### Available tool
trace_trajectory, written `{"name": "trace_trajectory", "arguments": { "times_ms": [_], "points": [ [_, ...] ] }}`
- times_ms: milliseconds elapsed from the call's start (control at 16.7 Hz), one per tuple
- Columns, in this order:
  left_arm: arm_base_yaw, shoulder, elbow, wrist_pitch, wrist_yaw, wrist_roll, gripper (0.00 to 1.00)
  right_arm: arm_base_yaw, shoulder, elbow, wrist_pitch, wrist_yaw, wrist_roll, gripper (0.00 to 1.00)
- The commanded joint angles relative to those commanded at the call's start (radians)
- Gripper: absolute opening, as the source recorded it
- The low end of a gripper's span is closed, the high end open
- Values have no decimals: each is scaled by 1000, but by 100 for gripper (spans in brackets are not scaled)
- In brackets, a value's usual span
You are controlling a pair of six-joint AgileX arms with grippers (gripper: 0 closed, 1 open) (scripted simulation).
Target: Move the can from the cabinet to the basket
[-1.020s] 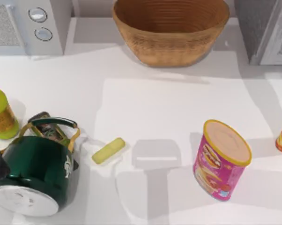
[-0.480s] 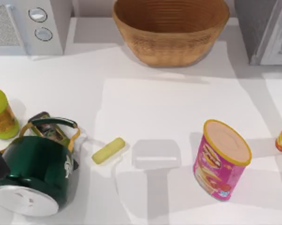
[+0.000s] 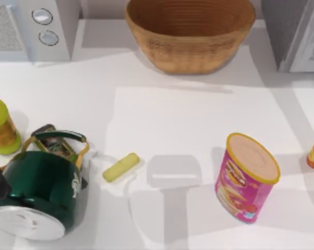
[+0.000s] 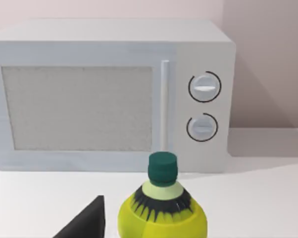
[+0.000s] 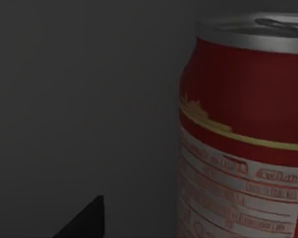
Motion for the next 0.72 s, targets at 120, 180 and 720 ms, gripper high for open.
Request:
{"name": "trace_trajectory", "arguments": {
  "times_ms": [120,180,720],
  "points": [
    [0,0,0,0,0,0,100,-9,60,77,-17,-7,0,100],
    [0,0,0,0,0,0,100,-13,86,110,-24,-11,0,100],
    [0,0,0,0,0,0,100,-20,134,172,-38,-18,0,85]
  ]
}}
